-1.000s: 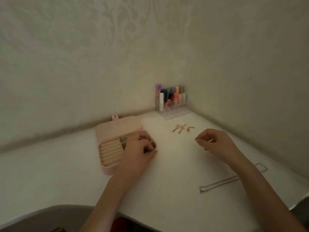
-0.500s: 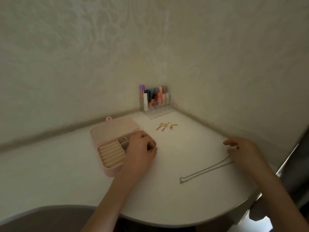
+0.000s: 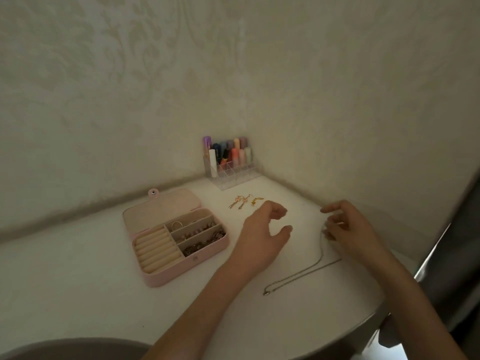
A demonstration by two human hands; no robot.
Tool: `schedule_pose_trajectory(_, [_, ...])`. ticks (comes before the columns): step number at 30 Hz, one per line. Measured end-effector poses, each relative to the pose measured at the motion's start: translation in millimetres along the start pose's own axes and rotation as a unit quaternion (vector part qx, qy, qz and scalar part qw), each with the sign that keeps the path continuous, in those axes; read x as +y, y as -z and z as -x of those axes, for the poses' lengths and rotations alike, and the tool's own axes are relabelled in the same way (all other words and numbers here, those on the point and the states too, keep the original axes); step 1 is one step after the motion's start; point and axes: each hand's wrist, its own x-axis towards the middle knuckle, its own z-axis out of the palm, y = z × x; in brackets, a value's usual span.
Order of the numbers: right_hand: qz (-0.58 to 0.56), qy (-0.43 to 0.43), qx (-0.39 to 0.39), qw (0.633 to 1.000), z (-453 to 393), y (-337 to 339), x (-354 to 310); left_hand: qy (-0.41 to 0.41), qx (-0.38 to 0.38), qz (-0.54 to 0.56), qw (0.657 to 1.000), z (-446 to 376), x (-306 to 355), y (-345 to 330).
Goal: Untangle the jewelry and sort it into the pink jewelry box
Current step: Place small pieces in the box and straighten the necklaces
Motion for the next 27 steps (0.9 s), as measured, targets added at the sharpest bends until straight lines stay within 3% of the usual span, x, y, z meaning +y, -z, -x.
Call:
schedule_pose_trajectory(2, [-0.112, 0.012, -0.043, 0.993, -1, -4, -19, 0.084, -0.092, 0.116, 0.985, -7, 9, -11])
schedule_pose_trajectory(4, [-0.134, 0.054, -0.069, 0.987, -3, -7, -37, 0.152, -0.176, 0.215, 0.948, -10, 18, -18])
schedule_pose_trajectory(6, [-0.15, 0.074, -0.073, 0.983, -7, -9, -54, 0.168, -0.212, 0.253, 0.929, -8, 19, -17])
schedule_pose_trajectory(9, [-0.108, 0.104, -0.056, 0.987, -21, -12, -68, 0.159, -0.155, 0.232, 0.947, -2, 12, -3])
schedule_pose_trajectory(12, [0.117, 0.192, -0.029, 0.974, -38, -23, -69, 0.147, -0.025, 0.1, 0.984, -1, -1, 22])
schedule_pose_trajectory(17, [0.297, 0.235, -0.103, 0.92, -66, -62, -75, 0.161, 0.016, 0.037, 0.986, 3, -6, 71])
schedule_pose_trajectory(21, [0.313, 0.31, -0.136, 0.887, -80, -90, -102, 0.166, 0.044, -0.073, 0.983, 8, -17, 104])
schedule_pose_trajectory(27, [0.27, 0.33, -0.126, 0.896, -109, -127, -129, 0.243, 0.065, -0.013, 0.968, 17, -37, 129])
